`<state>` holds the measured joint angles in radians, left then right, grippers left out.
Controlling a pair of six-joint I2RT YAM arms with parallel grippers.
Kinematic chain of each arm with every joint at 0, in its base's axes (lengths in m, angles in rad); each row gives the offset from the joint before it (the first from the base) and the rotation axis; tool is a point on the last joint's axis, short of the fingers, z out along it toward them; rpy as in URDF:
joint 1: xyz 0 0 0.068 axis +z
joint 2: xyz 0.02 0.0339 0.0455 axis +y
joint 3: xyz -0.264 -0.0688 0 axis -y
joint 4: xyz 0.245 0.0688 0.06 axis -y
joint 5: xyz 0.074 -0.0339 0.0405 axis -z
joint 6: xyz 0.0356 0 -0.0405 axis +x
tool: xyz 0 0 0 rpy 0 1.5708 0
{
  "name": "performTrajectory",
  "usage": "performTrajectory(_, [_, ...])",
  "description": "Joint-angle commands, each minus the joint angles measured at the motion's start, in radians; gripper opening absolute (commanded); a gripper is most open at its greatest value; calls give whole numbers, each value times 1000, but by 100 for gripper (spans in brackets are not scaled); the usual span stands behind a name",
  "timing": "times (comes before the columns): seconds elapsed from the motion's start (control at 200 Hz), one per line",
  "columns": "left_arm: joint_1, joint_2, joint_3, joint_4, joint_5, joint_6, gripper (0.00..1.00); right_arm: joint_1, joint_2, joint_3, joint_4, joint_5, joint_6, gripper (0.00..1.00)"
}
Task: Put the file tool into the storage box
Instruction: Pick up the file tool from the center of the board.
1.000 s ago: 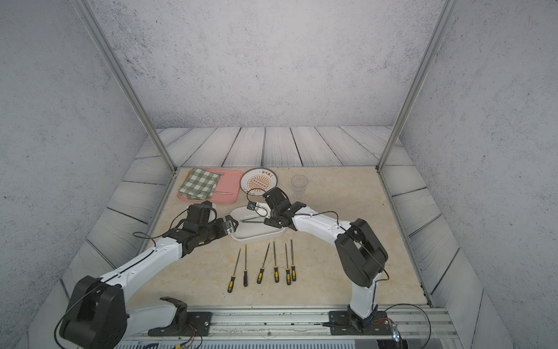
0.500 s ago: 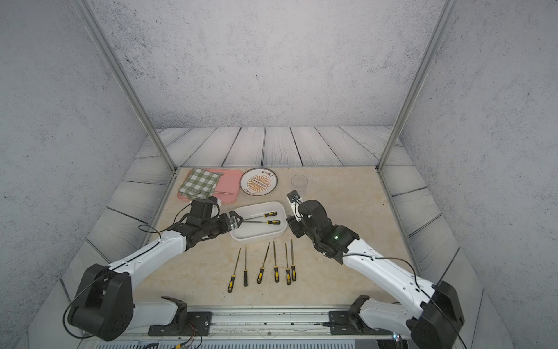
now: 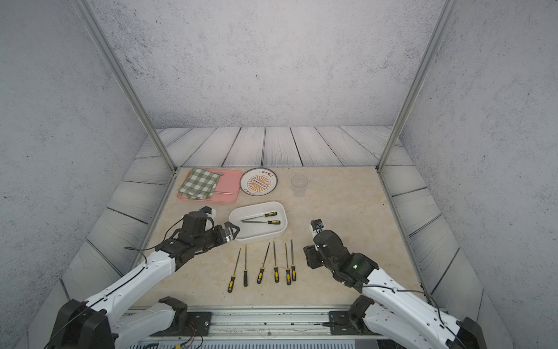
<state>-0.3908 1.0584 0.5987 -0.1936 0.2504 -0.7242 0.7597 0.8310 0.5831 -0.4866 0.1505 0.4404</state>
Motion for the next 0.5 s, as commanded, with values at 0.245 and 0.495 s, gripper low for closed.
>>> performTrajectory(0.245, [-75,-45,-25,-27,-33,-32,98,0,165,-20,27,-172,189,54])
performTrajectory(0.495, [-112,-63,-25,-45,-73,-39,99,3,205,-62,59,-183,221,52])
